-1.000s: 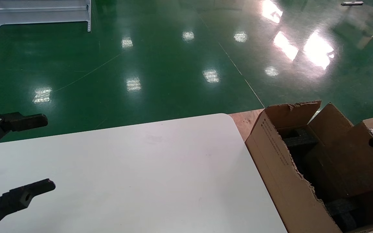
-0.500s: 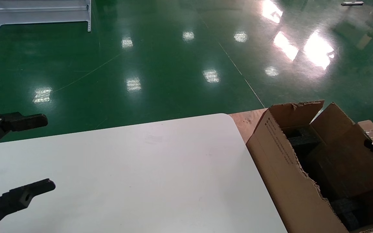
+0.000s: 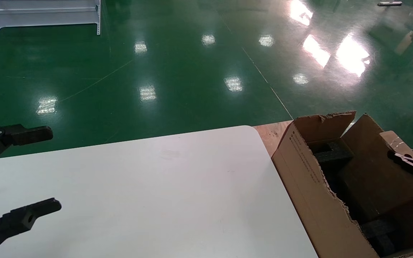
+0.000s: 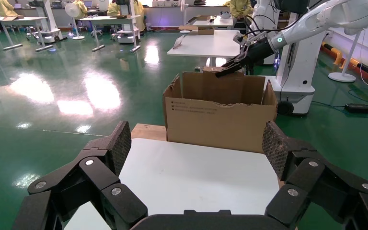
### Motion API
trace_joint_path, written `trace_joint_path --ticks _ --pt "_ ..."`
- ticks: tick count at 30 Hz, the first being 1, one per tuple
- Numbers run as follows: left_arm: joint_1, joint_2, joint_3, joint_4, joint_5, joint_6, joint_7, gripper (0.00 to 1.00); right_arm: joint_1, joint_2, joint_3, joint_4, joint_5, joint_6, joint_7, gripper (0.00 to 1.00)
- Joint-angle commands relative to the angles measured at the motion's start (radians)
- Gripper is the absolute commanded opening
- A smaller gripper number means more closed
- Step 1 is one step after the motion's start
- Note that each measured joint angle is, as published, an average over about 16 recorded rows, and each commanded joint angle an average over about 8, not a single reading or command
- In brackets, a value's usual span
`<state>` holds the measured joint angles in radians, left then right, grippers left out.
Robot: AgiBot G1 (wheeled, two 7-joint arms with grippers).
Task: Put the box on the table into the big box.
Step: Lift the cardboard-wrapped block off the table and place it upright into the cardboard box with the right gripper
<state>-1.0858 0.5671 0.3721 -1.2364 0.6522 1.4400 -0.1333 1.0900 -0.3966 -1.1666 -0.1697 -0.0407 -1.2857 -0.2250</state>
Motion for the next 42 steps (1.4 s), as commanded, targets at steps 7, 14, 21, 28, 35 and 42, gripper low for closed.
trace_joint_path --ticks 7,14,21,28,35,42 --pt "0.0 0.0 0.0 0.0 0.0 0.0 0.0 1.0 0.036 -0.013 -0.023 0.001 -0.021 0.016 0.006 0.0" --pt "0.0 0.0 0.0 0.0 0.0 0.0 0.0 1.0 0.039 -0.018 -0.028 -0.015 -0.028 0.011 0.011 0.0" --pt "0.0 0.0 0.0 0.0 0.0 0.0 0.0 1.0 0.03 -0.029 -0.026 -0.039 -0.03 0.003 0.015 0.0" --pt "0.0 0.0 0.0 0.0 0.0 0.0 0.0 1.0 0.013 -0.042 -0.02 -0.068 -0.029 -0.006 0.025 0.0" --pt "0.0 0.0 0.0 0.0 0.0 0.0 0.0 1.0 -0.001 -0.055 -0.017 -0.097 -0.032 -0.02 0.031 0.0" --pt "0.0 0.0 0.0 0.0 0.0 0.0 0.0 1.0 -0.01 -0.069 -0.016 -0.127 -0.035 -0.034 0.03 0.0"
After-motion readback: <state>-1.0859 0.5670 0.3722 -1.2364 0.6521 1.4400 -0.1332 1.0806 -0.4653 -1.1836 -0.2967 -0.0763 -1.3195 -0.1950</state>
